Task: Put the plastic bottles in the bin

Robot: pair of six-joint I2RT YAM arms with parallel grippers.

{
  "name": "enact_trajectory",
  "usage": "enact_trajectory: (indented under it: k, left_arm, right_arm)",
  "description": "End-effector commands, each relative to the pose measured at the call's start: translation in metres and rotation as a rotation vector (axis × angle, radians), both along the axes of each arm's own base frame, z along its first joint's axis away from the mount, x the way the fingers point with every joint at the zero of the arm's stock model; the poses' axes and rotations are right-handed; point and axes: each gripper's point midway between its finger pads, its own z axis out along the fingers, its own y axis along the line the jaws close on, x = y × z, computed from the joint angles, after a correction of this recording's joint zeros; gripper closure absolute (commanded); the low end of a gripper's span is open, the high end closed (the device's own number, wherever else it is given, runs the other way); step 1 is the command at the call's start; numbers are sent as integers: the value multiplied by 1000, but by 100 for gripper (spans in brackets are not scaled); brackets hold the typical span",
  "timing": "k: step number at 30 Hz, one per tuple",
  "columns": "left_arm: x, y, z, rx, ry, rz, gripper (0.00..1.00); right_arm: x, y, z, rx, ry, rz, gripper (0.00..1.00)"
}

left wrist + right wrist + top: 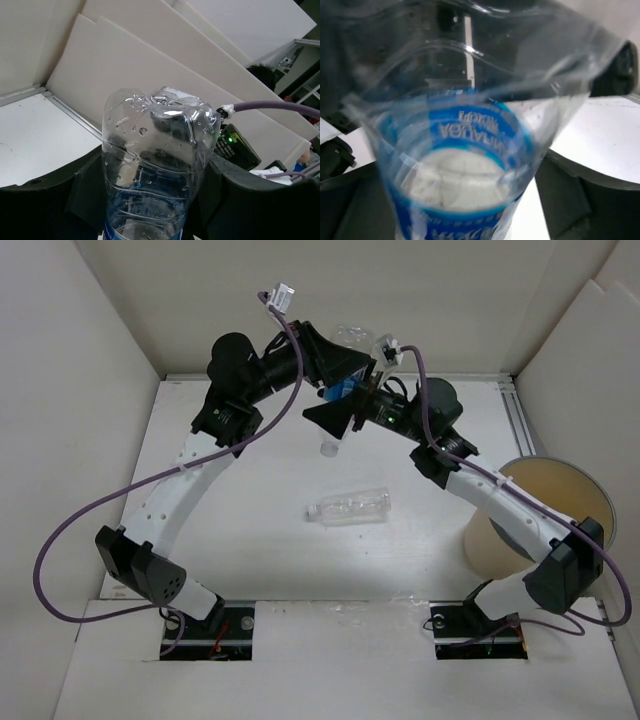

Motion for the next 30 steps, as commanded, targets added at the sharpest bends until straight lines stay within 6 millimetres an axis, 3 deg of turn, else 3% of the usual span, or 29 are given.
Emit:
enact_trajectory:
  k: [1,2,3,4,5,6,8,10,11,12,13,14,15,16,17,18,19,20,23,24,25,27,30]
  left_arm:
    - [-41,12,45,-93,-124,-80,100]
    - [-41,12,45,-93,-124,-80,100]
    - [-45,15,49,-98,-133,-80,98]
    - [-43,16,47,-98,-118,-63,64]
    - [-35,20,43,-94,-107,-39,38]
    - [-38,23,45,-98,-119,-28,1]
    - [-30,39,49,-90,-141,74,0]
    - [-19,51,46,-63,-140,191,0]
    - [-19,60,46,-44,-132,247,0]
    - [-4,73,39,-20,-129,359,0]
    - [2,81,34,-3,-119,420,0]
    - [2,91,30,13,-114,470,0]
    - [13,98,13,38,-88,537,0]
    - [16,102,5,64,-93,566,0]
    - [18,104,-6,83,-84,582,0]
    - [14,109,-6,67,-96,594,0]
    - [20,105,-35,103,-62,591,0]
    - [20,105,-46,110,-55,591,0]
    - [24,100,-82,139,-19,574,0]
    - [23,98,-86,134,-11,558,0]
    - [21,94,-95,144,7,534,0]
    - [22,89,-105,162,20,512,0]
    - [20,84,-117,180,34,492,0]
  right_arm:
    - [-8,-2,50,114,-132,-4,6]
    - [-7,-3,50,120,-122,-11,26]
    - [-7,-3,50,120,-122,-11,40]
    - [-10,-6,55,127,-132,-11,66]
    - [-9,-11,61,140,-128,-41,93]
    - [-4,-17,51,114,-112,-74,100]
    - [-6,-42,58,111,-124,-147,100]
    - [12,-73,35,38,-72,-275,100]
    - [1,-98,48,46,-97,-329,100]
    - [7,-122,47,45,-79,-444,100]
    - [16,-148,23,-14,-10,-549,100]
    - [1,-178,36,5,-26,-637,100]
    - [-1,-203,34,2,4,-736,100]
    - [7,-248,27,36,85,-947,100]
    - [1,-275,3,-14,202,-1062,100]
    - [-13,-304,0,16,255,-1181,100]
    - [-21,-344,-12,39,316,-1379,100]
    - [-35,-368,-28,42,395,-1489,100]
    - [-80,-421,-40,138,430,-1752,98]
    - [-92,-430,-51,120,454,-1802,94]
    - [-114,-446,-48,166,436,-1886,93]
    - [-136,-459,-61,171,469,-1964,93]
    - [-162,-473,-58,232,439,-2031,93]
